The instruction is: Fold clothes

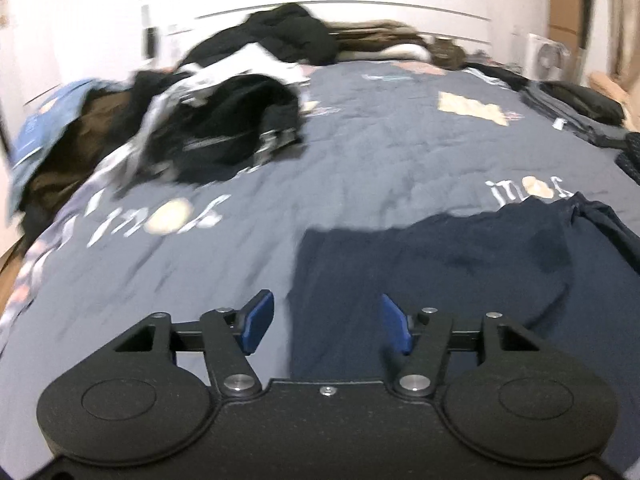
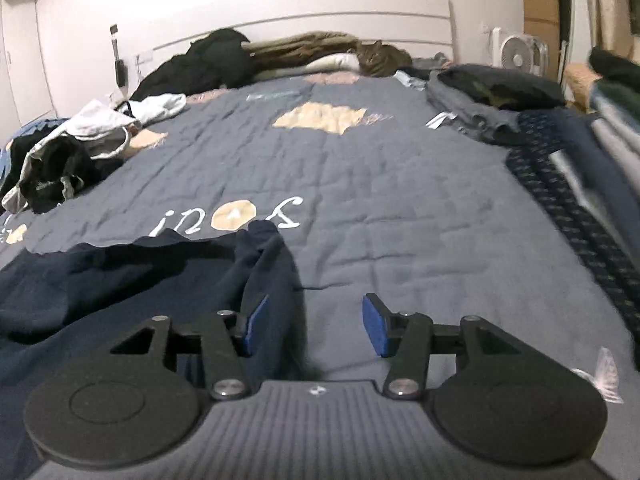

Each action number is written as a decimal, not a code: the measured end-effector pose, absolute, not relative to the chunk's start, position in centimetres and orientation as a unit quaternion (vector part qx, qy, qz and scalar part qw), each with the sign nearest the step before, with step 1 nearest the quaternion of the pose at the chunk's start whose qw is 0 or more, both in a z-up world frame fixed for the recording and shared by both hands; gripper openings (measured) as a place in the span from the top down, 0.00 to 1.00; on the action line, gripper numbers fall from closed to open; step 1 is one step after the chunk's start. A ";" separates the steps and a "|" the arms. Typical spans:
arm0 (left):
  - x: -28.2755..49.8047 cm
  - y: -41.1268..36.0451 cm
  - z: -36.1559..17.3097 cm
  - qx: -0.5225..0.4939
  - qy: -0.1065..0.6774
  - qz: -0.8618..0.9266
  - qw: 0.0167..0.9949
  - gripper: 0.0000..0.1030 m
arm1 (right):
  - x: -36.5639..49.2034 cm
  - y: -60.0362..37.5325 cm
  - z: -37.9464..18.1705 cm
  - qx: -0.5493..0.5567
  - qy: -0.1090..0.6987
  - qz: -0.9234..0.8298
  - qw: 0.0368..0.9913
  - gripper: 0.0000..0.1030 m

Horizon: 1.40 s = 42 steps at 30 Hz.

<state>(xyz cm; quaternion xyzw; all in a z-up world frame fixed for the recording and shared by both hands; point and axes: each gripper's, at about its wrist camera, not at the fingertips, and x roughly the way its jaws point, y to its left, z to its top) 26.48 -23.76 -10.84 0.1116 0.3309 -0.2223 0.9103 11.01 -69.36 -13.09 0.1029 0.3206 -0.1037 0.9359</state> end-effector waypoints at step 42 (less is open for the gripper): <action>35.9 -20.5 -14.4 -0.047 0.382 -0.218 0.897 0.67 | 13.5 -74.0 -17.0 0.287 0.306 -0.118 0.900 0.94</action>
